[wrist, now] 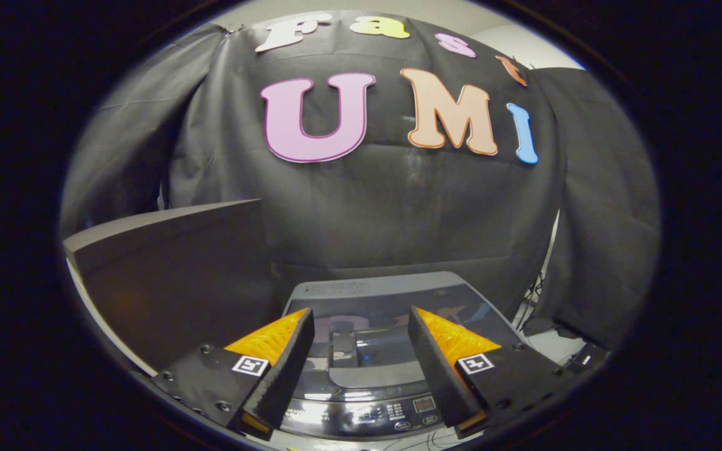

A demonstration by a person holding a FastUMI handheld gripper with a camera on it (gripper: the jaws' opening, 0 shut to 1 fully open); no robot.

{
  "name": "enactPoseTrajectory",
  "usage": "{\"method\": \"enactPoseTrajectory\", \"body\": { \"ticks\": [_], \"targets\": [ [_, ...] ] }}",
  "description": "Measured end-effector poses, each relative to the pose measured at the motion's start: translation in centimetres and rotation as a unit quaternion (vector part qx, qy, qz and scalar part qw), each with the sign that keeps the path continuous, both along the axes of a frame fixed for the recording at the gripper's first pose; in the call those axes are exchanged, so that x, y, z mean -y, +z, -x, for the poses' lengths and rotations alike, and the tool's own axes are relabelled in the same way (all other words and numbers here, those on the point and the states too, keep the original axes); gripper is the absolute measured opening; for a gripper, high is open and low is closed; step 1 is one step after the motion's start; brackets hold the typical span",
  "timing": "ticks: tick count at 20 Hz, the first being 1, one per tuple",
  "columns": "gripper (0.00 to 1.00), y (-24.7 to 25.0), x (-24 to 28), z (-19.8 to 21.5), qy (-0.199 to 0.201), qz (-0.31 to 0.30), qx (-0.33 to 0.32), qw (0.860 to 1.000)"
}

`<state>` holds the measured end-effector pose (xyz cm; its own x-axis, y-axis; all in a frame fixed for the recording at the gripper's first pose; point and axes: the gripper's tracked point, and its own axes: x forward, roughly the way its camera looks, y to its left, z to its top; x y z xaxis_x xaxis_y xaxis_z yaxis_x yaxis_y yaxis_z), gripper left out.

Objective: Put the clothes into the washing machine and then close the washing machine lid.

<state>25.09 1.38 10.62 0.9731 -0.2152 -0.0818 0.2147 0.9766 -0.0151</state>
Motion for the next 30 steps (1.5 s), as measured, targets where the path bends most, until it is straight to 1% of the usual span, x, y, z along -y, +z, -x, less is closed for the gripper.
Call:
{"method": "enactPoseTrajectory", "body": {
  "ticks": [3,5,6,9,13,18,20,22,23,25,26,27,30],
  "targets": [
    [0.94,-1.1,-0.7,1.4,0.015,0.0,0.001,1.0],
    [0.94,-1.4,-0.6,2.4,0.018,0.002,0.015,1.0],
    [0.95,-1.6,-0.5,3.1,0.02,0.003,0.019,1.0],
    [0.96,-2.8,0.0,5.0,0.021,-0.001,0.018,1.0],
    [0.96,-4.4,-0.1,7.1,0.04,-0.013,0.016,0.999],
    [0.96,-4.7,1.0,10.5,0.042,-0.014,0.042,0.998],
    [0.96,-4.6,1.9,11.3,0.039,-0.013,0.049,0.998],
    [0.96,-5.4,2.1,11.6,0.05,-0.019,0.041,0.998],
    [0.96,-5.6,1.9,11.8,0.054,-0.011,0.039,0.998],
    [0.96,-6.6,1.9,12.9,0.052,0.027,0.033,0.998],
    [0.96,-7.4,1.5,13.6,0.051,0.037,0.033,0.997],
    [0.97,-8.4,0.9,14.0,0.059,0.035,0.031,0.997],
    [0.97,-9.8,1.7,15.3,0.03,0.004,0.031,0.999]
  ]
}}
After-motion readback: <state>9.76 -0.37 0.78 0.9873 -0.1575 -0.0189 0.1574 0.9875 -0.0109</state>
